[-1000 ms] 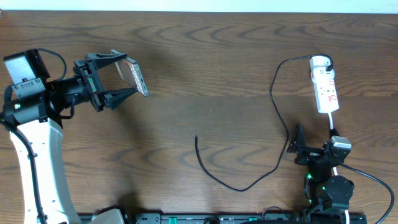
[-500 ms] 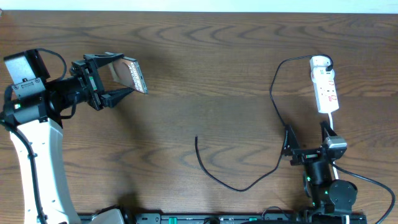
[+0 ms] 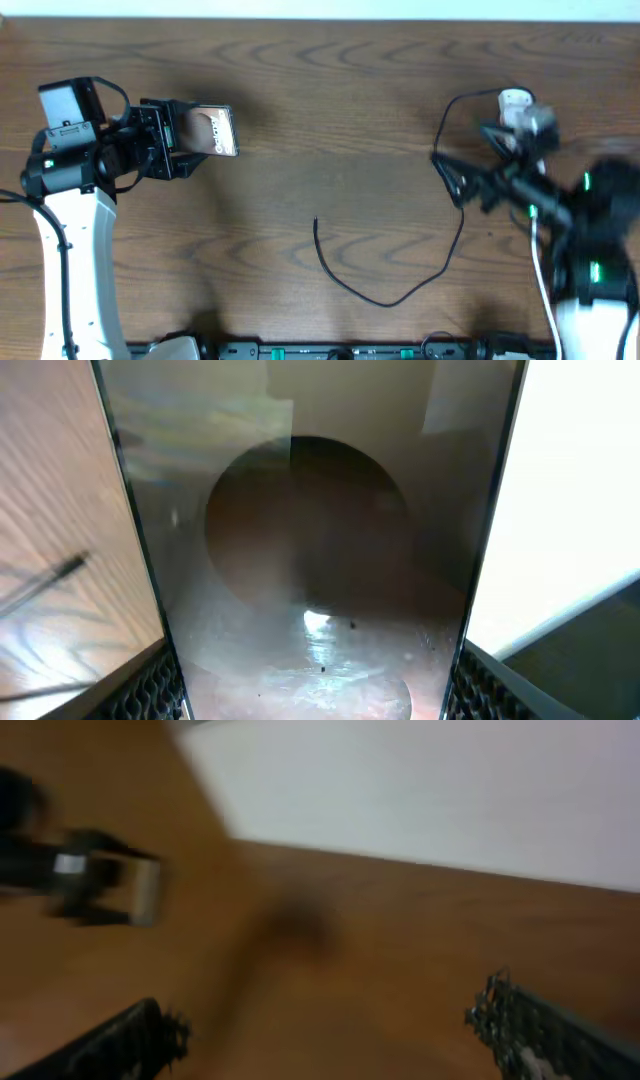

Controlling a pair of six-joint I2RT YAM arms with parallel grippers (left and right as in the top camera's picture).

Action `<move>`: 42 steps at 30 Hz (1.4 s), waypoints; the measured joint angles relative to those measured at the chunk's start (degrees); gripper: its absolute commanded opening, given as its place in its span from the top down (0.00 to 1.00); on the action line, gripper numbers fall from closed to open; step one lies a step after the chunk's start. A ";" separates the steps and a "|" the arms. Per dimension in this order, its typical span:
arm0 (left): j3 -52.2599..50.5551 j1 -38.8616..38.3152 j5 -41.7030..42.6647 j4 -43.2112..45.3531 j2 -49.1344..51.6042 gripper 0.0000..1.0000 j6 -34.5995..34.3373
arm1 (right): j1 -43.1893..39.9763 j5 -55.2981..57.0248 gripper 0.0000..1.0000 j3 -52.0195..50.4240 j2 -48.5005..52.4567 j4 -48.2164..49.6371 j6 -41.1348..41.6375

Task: Plug charger to phone and switch on socket
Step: 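Move the right gripper toward the phone held by the left gripper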

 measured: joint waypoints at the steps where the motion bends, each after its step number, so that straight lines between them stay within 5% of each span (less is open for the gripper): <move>1: 0.00 -0.26 -1.29 0.02 0.04 0.92 0.00 | 0.33 -4.79 0.01 2.25 4.37 0.59 -0.04; 3: -0.02 -0.48 -4.48 -1.07 0.11 0.93 -0.11 | 2.23 -18.49 0.01 5.81 16.61 6.99 -0.24; 7: -0.09 -0.48 -8.76 -3.82 0.11 0.93 -0.87 | 4.61 -27.78 0.01 6.45 29.27 17.90 4.28; 14: -0.09 -0.48 -13.20 -8.07 0.15 0.93 -1.11 | 13.00 -24.06 0.01 6.58 43.10 33.38 29.66; 25: -0.09 -6.10 -20.83 -10.86 0.22 0.93 -2.91 | 32.39 -8.35 0.02 6.58 46.66 41.77 39.56; 30: -0.09 -10.67 -23.71 -10.86 0.22 0.93 -5.90 | 39.17 -1.44 0.15 6.58 46.66 42.27 40.15; 42: -0.09 -17.38 -25.44 -10.86 0.22 0.93 -13.03 | 43.15 6.49 0.27 6.58 46.66 42.29 40.57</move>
